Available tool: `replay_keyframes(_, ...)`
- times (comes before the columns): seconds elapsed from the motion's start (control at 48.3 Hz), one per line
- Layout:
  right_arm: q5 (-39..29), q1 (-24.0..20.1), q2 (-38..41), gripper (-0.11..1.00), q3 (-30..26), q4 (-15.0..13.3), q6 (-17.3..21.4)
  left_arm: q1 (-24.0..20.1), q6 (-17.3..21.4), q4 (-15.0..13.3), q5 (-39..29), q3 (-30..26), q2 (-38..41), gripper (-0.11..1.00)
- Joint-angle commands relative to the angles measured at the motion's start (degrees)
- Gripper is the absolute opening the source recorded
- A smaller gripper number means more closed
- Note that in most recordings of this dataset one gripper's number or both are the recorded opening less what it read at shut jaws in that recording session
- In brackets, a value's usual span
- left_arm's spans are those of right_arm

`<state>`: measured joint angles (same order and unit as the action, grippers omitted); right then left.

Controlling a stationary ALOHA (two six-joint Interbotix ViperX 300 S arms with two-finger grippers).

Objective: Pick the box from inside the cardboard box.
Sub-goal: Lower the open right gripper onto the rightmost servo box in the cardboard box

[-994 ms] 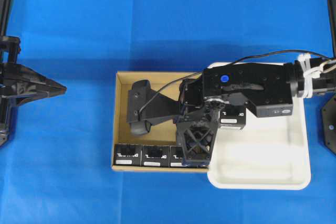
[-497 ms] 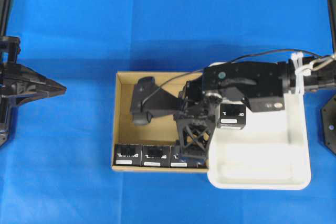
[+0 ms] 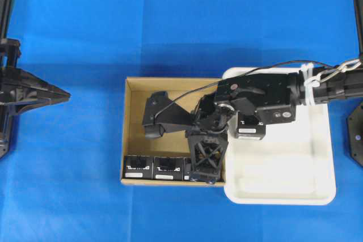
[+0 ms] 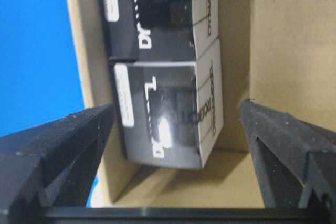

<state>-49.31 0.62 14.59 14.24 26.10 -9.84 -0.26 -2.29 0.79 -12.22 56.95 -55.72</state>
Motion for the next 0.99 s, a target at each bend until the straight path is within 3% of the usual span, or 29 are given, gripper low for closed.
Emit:
replay_keyframes(0.0,0.62,-0.09,0.53,0.99,-0.18,0.26,-0.18,0.00,-0.09,0.18,0.26,-1.49,0.18,-0.07)
replay_keyframes(0.476,1.41,-0.35,1.23,0.99,1.93,0.18,-0.26,0.09,-0.09,0.18,0.26,-1.41,-0.18,-0.07)
replay_keyframes(0.973,2.20,2.20,0.62,0.99,3.60,-2.11,-0.53,0.00,-0.09,0.18,0.26,-1.41,-0.18,-0.07)
